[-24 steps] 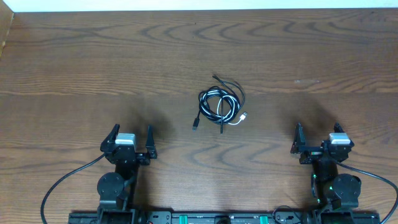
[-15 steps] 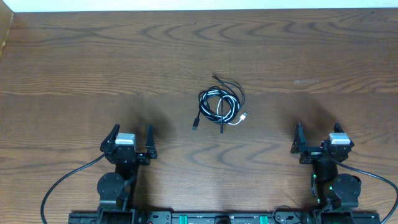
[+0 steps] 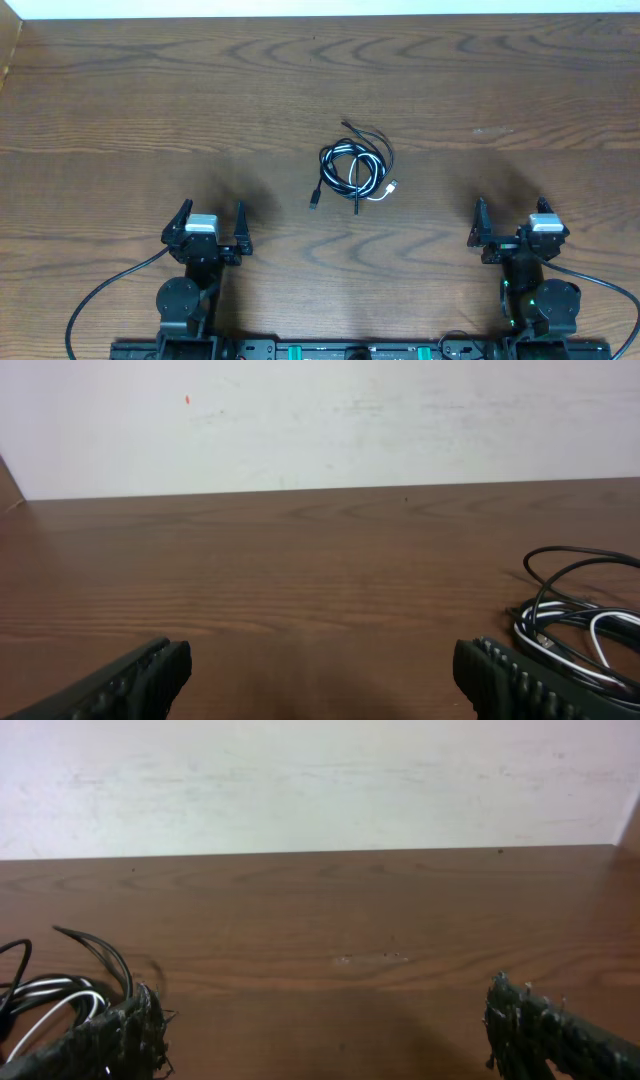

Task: Untangle cables

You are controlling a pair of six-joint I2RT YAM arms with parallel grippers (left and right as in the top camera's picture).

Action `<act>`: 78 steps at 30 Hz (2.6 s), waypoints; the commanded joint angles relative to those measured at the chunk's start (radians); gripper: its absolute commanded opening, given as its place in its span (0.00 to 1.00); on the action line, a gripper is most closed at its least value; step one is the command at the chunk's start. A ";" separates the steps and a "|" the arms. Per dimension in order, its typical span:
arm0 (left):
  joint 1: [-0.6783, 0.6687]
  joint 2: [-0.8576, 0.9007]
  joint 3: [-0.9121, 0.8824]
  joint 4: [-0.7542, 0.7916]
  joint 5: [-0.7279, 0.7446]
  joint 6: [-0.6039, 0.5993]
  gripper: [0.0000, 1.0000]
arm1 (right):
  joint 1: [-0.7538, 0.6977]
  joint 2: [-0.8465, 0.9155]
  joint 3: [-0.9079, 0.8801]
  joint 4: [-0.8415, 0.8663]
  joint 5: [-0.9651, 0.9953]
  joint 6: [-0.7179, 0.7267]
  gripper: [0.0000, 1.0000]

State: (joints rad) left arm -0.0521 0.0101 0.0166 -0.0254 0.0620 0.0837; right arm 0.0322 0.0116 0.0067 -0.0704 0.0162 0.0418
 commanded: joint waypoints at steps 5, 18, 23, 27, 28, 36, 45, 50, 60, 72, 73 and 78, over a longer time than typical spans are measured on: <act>0.006 0.000 -0.013 -0.038 0.028 0.013 0.90 | 0.006 -0.006 -0.001 -0.004 0.007 0.010 0.99; 0.006 0.000 -0.013 -0.039 0.005 0.013 0.90 | 0.006 -0.006 -0.001 -0.003 0.007 0.010 0.99; 0.006 0.000 -0.013 -0.039 0.005 0.013 0.90 | 0.006 -0.006 -0.001 -0.003 0.007 0.010 0.99; 0.006 0.000 -0.011 -0.033 0.006 -0.001 0.91 | 0.006 -0.006 -0.001 -0.004 0.007 0.010 0.99; 0.006 0.000 -0.008 -0.034 0.006 -0.010 0.90 | 0.006 -0.006 -0.001 -0.003 0.007 0.010 0.99; 0.006 0.000 0.061 -0.034 0.111 -0.056 0.91 | 0.006 -0.006 -0.001 -0.004 0.007 0.010 0.99; 0.006 0.000 0.094 -0.040 0.140 -0.112 0.91 | 0.006 -0.006 -0.001 -0.003 0.007 0.009 0.99; 0.006 0.000 0.094 -0.040 0.140 -0.119 0.90 | 0.007 -0.006 -0.001 0.018 -0.060 0.073 0.99; 0.006 0.000 0.094 -0.040 0.140 -0.224 0.90 | 0.008 -0.002 -0.001 0.045 -0.501 0.825 0.99; 0.006 0.000 0.094 -0.041 0.140 -0.254 0.91 | 0.009 0.098 0.278 -0.129 -0.444 0.488 0.99; 0.006 0.000 0.094 -0.041 0.140 -0.254 0.91 | 0.009 0.133 0.333 -0.187 -0.423 0.463 0.99; 0.006 0.000 0.094 -0.042 0.140 -0.254 0.90 | 0.009 0.345 0.585 -0.457 -0.383 0.408 0.99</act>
State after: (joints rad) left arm -0.0521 0.0113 0.0822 -0.0719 0.1860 -0.1612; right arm 0.0353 0.2634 0.4896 -0.4629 -0.4065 0.5282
